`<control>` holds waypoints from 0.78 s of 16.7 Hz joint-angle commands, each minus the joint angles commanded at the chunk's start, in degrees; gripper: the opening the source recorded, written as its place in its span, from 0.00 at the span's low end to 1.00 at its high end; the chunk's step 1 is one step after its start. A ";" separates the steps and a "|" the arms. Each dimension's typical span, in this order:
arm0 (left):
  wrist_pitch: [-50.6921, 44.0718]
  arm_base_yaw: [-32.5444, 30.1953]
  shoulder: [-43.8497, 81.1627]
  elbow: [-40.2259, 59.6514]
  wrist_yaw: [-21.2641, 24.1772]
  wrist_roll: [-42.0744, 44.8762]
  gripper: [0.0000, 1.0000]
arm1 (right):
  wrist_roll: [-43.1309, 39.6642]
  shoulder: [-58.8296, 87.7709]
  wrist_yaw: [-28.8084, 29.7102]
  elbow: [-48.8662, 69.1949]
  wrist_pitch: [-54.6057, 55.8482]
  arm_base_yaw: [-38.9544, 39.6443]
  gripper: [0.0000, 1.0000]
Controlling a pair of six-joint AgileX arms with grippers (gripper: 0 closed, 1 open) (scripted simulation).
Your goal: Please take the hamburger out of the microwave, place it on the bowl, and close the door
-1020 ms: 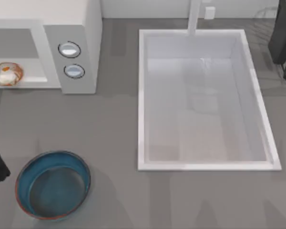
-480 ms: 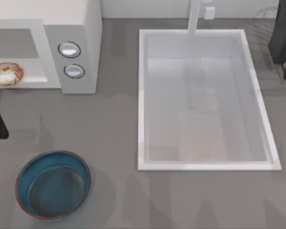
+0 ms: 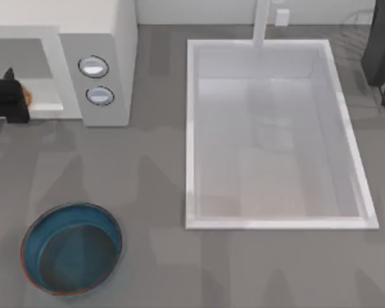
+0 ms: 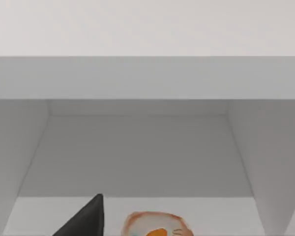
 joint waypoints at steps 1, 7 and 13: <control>3.05 0.24 5.90 2.00 0.33 0.13 1.00 | 0.00 0.00 0.00 0.00 0.00 0.00 1.00; 19.46 1.55 37.71 12.80 2.11 0.85 1.00 | 0.00 0.00 0.00 0.00 0.00 0.00 1.00; 29.54 2.35 57.23 19.42 3.21 1.29 1.00 | 0.00 0.00 0.00 0.00 0.00 0.00 1.00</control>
